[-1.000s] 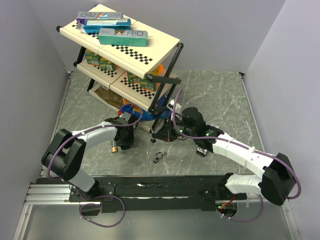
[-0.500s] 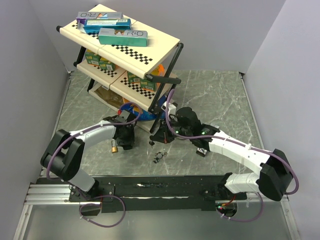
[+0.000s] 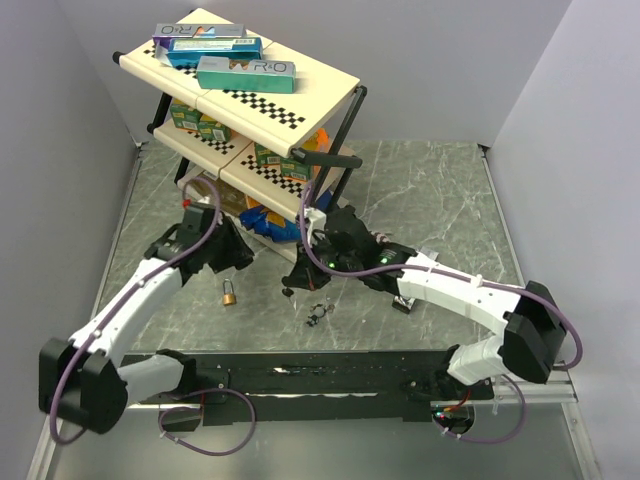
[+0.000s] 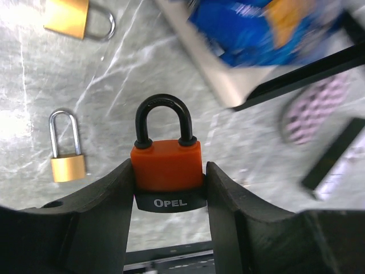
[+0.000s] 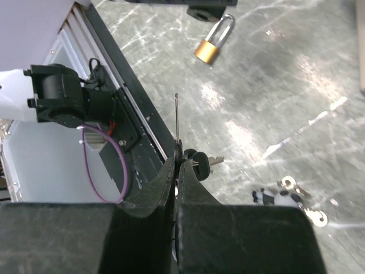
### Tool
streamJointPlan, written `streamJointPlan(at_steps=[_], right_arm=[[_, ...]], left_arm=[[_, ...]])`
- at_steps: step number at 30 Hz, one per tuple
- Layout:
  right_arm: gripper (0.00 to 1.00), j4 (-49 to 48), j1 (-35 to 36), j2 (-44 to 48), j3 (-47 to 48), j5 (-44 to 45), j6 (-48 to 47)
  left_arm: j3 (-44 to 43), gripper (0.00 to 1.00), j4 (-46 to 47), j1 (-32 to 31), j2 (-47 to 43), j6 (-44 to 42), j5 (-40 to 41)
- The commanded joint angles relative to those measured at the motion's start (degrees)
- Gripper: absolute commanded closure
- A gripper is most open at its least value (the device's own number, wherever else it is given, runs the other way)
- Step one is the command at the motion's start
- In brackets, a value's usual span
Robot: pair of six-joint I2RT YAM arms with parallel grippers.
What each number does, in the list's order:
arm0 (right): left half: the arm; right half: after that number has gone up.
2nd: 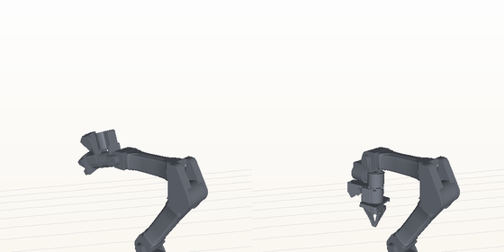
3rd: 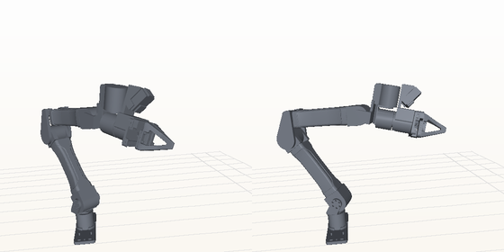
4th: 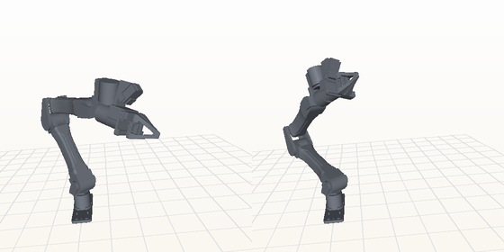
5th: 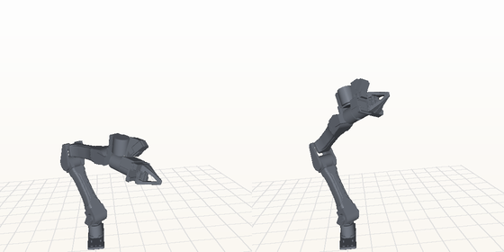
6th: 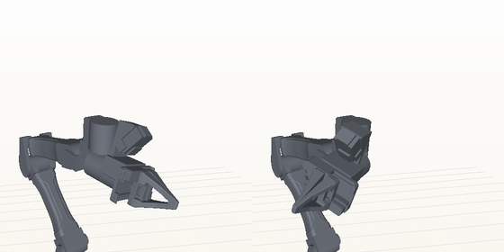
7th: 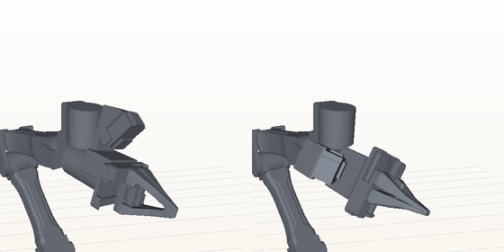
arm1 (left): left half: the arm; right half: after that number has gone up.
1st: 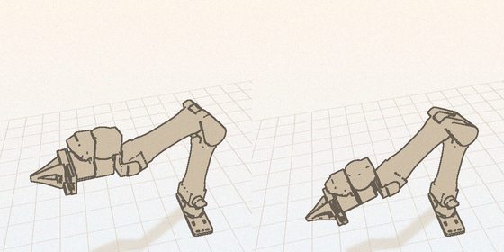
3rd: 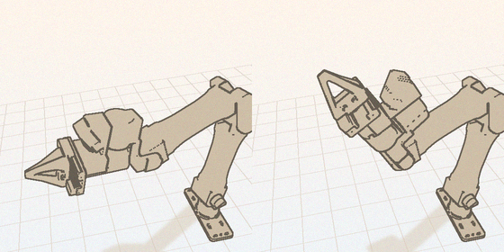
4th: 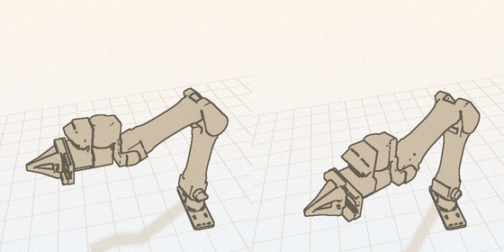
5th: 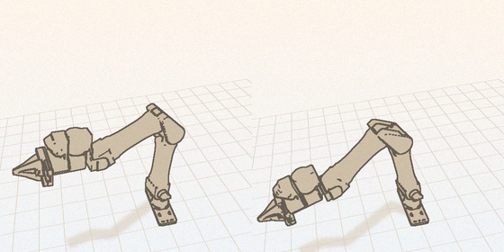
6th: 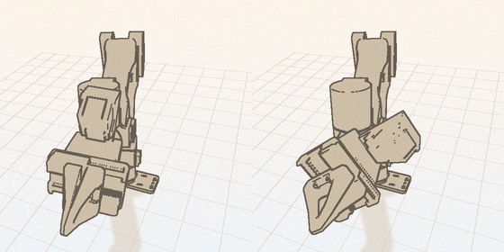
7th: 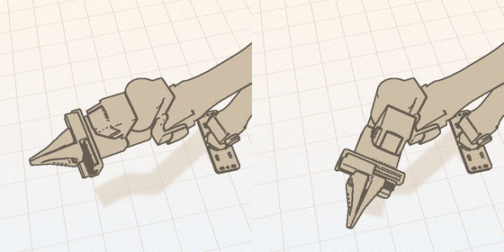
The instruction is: Unlock with the key
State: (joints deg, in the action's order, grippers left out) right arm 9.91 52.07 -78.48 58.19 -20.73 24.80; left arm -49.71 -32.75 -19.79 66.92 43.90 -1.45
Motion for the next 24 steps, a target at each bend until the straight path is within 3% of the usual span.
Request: streamJointPlan(at_steps=[1, 7, 24], right_arm=[[1.00, -0.77, 1.27, -2.46, 5.00, -0.45, 1.47], [1.00, -2.35, 2.15, -5.89, 7.37, -4.05, 3.59], [1.00, 2.92, 2.24, -14.33, 15.19, -7.92, 5.96]], left_arm=[[-0.47, 0.99, 1.46, 2.91, -6.34, 5.31, -5.66], [1.81, 0.99, 4.45, 5.20, -9.69, 10.41, -13.92], [2.52, 0.99, 5.60, 5.38, -10.05, 10.59, -16.21]])
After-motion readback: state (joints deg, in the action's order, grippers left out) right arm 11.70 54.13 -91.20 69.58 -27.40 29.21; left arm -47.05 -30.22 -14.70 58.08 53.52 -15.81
